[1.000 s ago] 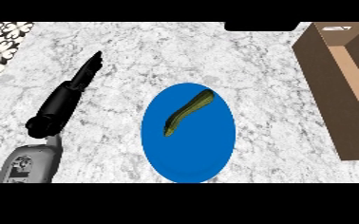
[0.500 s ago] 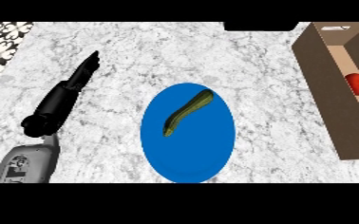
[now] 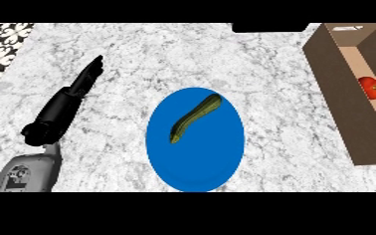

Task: Pick the tomato from the plate and place it in the cardboard box

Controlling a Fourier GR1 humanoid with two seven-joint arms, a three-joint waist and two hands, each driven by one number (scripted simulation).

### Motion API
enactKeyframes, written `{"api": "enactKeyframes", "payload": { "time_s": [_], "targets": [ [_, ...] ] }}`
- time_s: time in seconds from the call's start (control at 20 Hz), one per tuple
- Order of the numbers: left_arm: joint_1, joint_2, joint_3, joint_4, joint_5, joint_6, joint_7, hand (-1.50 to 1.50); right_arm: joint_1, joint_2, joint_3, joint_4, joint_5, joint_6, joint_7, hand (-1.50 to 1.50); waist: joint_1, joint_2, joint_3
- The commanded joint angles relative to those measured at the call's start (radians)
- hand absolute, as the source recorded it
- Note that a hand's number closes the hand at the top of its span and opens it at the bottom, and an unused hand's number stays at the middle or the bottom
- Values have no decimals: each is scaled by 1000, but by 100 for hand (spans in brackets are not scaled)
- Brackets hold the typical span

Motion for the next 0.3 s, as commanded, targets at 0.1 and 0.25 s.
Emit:
{"api": "enactKeyframes", "payload": {
  "time_s": [0.1,0.25],
  "targets": [
    [-8,-8,-8,-20,-8,6,41,0,74,3,-170,-70,-174,-89,-37,-150,-3,-1,-3],
    [-26,-12,7,17,-3,9,-4,0,193,-33,-226,-36,-241,-76,-175,-150,3,5,-3]
  ]
}}
